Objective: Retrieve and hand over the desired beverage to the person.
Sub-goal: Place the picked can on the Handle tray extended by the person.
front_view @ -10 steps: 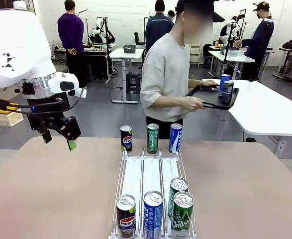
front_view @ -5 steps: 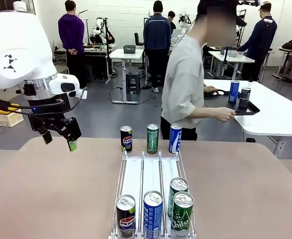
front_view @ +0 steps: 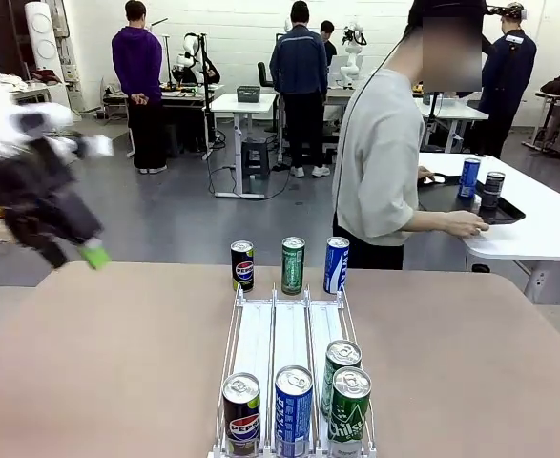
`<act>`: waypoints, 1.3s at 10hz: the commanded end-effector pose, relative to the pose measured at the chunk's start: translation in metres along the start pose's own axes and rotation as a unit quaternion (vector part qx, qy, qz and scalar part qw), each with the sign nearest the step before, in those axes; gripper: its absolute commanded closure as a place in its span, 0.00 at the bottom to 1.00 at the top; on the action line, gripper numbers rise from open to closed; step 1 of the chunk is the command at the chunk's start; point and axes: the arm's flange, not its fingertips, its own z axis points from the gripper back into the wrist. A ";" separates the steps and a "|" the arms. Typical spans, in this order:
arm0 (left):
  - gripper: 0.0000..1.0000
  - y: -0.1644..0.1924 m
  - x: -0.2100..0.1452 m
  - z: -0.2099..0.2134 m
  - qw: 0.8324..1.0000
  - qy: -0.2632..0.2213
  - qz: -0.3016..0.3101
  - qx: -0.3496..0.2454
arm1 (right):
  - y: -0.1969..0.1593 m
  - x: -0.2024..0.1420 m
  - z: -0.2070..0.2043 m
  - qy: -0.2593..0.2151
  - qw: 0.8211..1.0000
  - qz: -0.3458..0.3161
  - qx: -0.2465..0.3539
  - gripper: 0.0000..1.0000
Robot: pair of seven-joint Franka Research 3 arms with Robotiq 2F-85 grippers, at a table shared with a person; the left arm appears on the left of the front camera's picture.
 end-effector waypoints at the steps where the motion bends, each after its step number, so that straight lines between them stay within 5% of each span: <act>1: 0.00 0.044 -0.069 0.048 0.990 -0.069 0.047 -0.111 | 0.001 0.001 -0.001 0.000 1.000 0.007 0.012 0.00; 3: 0.00 0.099 -0.119 0.085 0.958 -0.144 0.082 -0.232 | 0.001 0.001 -0.001 0.000 1.000 0.007 0.012 0.00; 5: 0.00 0.138 -0.148 0.089 0.929 -0.225 0.165 -0.243 | 0.001 0.001 -0.001 0.000 1.000 0.007 0.012 0.00; 7: 0.00 0.164 -0.158 0.085 0.908 -0.251 0.191 -0.276 | 0.001 0.001 -0.001 0.000 1.000 0.007 0.012 0.00; 10: 0.00 0.170 -0.138 0.073 0.915 -0.220 0.187 -0.281 | 0.001 0.001 -0.001 0.000 1.000 0.007 0.012 0.00; 13: 0.00 0.177 -0.161 0.085 0.904 -0.242 0.209 -0.284 | 0.001 0.001 -0.001 0.000 1.000 0.007 0.012 0.00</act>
